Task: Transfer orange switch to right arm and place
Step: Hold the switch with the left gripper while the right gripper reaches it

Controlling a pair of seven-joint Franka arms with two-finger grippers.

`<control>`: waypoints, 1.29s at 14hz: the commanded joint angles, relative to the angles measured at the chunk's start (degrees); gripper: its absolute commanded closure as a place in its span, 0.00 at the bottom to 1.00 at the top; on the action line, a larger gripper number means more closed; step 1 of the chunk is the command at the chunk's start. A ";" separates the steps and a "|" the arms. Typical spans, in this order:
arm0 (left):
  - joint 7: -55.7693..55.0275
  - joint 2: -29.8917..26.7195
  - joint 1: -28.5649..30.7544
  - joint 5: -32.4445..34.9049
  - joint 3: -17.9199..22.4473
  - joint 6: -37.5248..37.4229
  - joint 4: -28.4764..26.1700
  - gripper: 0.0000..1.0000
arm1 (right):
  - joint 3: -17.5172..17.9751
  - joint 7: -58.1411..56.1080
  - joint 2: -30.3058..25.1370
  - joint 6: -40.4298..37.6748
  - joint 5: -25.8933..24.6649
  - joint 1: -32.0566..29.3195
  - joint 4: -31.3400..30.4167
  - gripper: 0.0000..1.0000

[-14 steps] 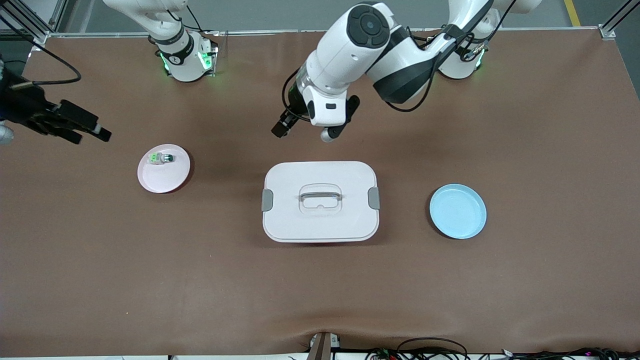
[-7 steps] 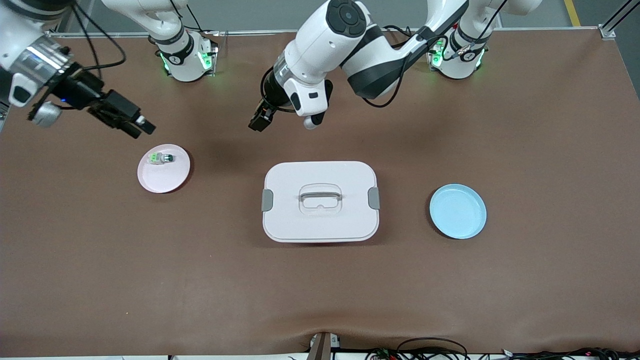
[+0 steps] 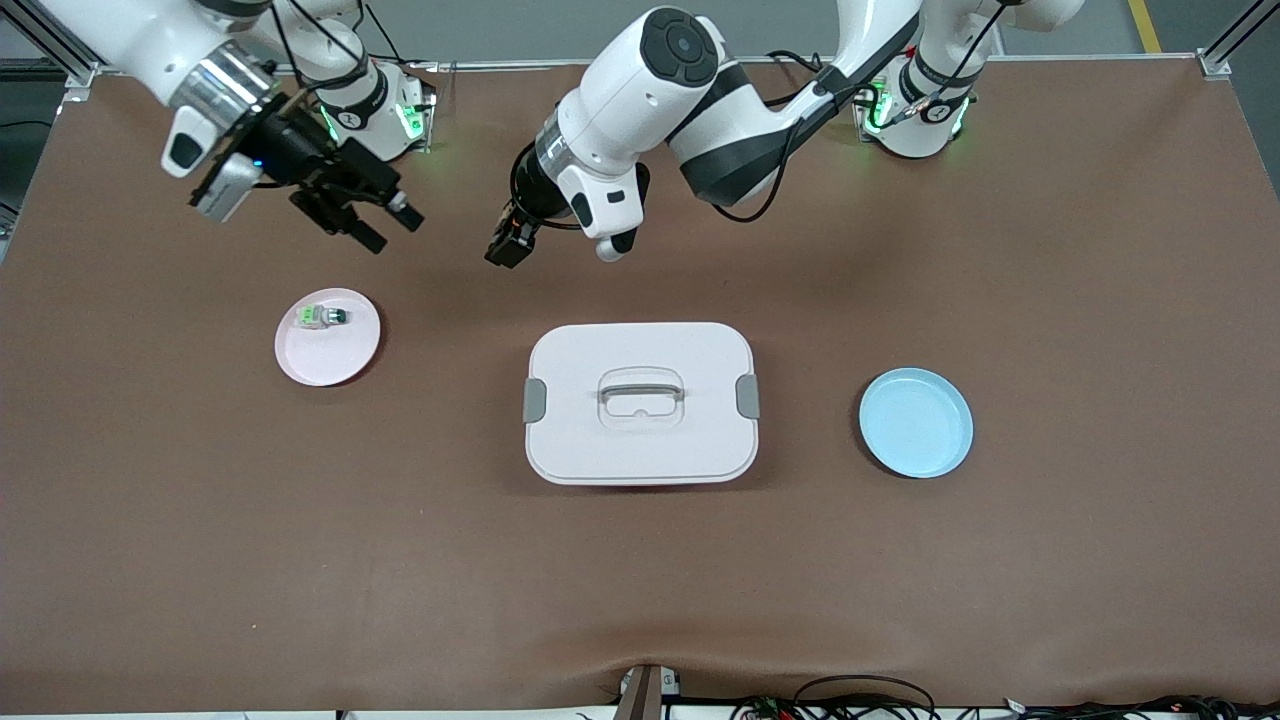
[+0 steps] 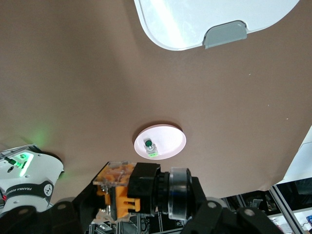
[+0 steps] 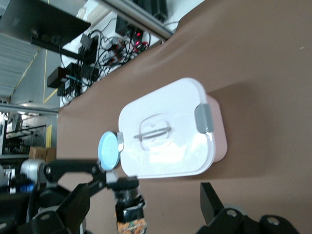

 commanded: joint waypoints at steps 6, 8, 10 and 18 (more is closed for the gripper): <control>-0.79 1.47 -1.01 -0.49 0.68 0.18 2.61 1.00 | 0.89 0.01 5.26 10.60 1.66 7.54 -2.02 0.00; -0.70 1.46 -1.01 -0.49 0.68 0.18 2.61 1.00 | 0.89 0.01 7.45 12.96 1.83 8.76 -2.02 0.00; -0.53 1.55 -1.01 -0.49 0.76 0.18 2.61 1.00 | 0.89 0.10 9.22 15.08 2.09 10.17 -2.02 0.00; -0.35 1.64 -0.92 -0.31 0.76 0.18 2.61 1.00 | 0.98 0.19 9.75 15.53 5.52 11.58 -1.66 0.65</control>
